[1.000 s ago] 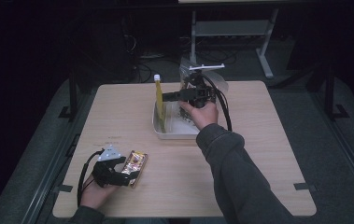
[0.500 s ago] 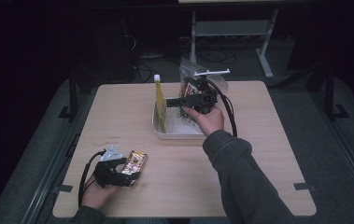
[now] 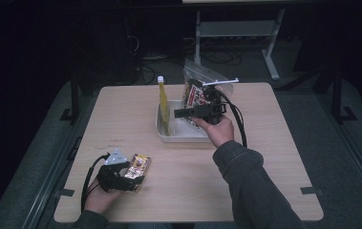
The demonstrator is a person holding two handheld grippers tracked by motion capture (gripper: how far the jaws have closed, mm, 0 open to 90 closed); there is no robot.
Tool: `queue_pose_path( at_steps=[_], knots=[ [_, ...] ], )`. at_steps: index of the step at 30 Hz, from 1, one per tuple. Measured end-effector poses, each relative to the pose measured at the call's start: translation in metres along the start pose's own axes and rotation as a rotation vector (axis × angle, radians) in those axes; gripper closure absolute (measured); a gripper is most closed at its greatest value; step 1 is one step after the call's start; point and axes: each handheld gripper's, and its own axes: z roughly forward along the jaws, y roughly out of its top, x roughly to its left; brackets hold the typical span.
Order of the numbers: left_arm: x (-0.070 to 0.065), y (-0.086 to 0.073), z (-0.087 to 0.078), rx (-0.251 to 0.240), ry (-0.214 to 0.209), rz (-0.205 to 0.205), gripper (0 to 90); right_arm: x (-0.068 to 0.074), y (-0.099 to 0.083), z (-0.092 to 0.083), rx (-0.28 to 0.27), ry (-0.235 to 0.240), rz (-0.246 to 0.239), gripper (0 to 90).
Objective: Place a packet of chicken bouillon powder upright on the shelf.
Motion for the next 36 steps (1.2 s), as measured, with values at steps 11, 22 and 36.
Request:
queue_pose_path(
  at_steps=[11,22,36],
  knots=[
    [-0.003,0.001,0.006,0.050,0.043,0.022,15.3,-0.005,-0.018,0.001,0.035,-0.003,-0.005,45.7],
    [-0.006,0.002,0.012,0.096,0.025,0.038,22.1,-0.009,-0.040,0.012,0.095,-0.003,-0.021,43.2],
    [-0.007,0.004,0.011,0.126,0.023,0.050,31.5,-0.012,-0.054,0.024,0.150,-0.004,-0.042,42.6]
  ],
)
